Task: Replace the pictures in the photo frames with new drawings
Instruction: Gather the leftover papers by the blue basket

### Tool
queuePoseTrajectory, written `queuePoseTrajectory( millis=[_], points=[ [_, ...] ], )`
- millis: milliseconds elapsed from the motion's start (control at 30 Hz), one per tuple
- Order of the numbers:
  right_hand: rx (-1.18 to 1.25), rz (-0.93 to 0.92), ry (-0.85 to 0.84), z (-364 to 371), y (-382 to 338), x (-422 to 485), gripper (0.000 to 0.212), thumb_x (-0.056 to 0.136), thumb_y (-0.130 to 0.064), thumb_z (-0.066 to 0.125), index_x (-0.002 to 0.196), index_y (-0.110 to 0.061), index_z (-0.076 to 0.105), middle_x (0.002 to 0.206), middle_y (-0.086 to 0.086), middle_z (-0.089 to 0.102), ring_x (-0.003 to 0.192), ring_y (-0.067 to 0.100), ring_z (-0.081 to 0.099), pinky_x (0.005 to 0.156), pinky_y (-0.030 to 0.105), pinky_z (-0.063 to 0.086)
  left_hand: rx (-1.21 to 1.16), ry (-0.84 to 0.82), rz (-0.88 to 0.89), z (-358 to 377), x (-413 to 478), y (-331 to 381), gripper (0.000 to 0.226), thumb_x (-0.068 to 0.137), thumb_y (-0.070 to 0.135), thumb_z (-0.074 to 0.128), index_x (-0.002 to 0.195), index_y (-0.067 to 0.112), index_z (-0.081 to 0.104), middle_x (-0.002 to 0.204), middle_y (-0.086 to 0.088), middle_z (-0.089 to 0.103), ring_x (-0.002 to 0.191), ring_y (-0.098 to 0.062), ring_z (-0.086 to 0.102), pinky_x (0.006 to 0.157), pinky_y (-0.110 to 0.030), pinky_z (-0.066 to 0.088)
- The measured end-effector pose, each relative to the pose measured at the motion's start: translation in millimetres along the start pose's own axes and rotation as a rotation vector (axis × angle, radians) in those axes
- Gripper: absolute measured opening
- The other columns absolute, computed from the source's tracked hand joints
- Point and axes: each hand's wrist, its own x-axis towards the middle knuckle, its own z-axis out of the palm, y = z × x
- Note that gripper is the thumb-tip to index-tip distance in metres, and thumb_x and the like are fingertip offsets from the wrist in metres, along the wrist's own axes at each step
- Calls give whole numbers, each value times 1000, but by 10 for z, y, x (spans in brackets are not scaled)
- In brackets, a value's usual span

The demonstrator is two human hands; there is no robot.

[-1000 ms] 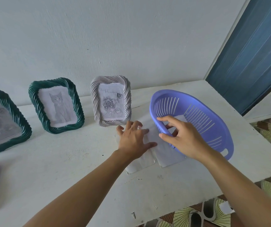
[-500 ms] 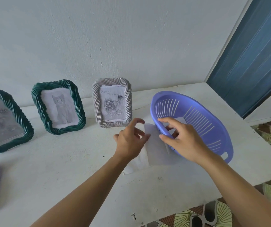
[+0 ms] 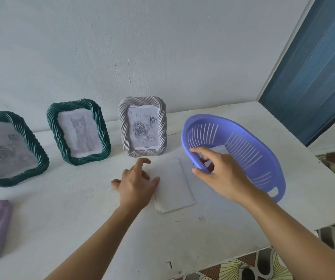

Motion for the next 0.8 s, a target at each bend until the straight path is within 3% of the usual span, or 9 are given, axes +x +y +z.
queuePoseTrajectory(
  millis=[167, 267, 367, 633, 800],
  points=[
    [-19, -27, -5, 68, -44, -10, 44, 87, -26, 71, 127, -35, 57, 89, -17, 62, 69, 3, 59, 73, 32, 53, 163, 47, 152, 73, 9, -98, 50, 83, 45, 69, 131, 38, 56, 116, 6, 52, 113, -20, 50, 82, -37, 17],
    [-22, -34, 3, 102, -76, -10, 44, 87, -25, 71, 128, -34, 57, 89, -16, 62, 69, 0, 58, 74, 32, 53, 242, 3, 150, 45, 72, -75, 55, 87, 59, 59, 137, 35, 53, 128, 4, 50, 120, -21, 46, 83, -38, 17],
    [-24, -42, -5, 151, -100, -17, 46, 86, -27, 72, 128, -35, 56, 90, -15, 63, 69, -2, 57, 75, 33, 53, 366, -95, 160, 4, 177, -55, 60, 84, 69, 57, 133, 35, 52, 130, 5, 48, 121, -21, 45, 86, -41, 23],
    [-17, -25, -2, 188, -133, 3, 43, 86, -37, 72, 126, -37, 55, 92, -10, 66, 73, 8, 61, 75, 32, 53, 428, -233, 151, -74, 370, 84, 58, 80, 67, 67, 121, 28, 53, 128, 8, 51, 121, -18, 47, 94, -45, 28],
    [1, -20, -6, 219, -130, 8, 40, 87, -35, 70, 124, -39, 56, 90, -11, 65, 66, 3, 58, 73, 29, 52, 430, -296, 145, -89, 406, 132, 53, 81, 62, 68, 119, 27, 55, 130, 6, 50, 123, -18, 48, 96, -46, 28]
  ],
)
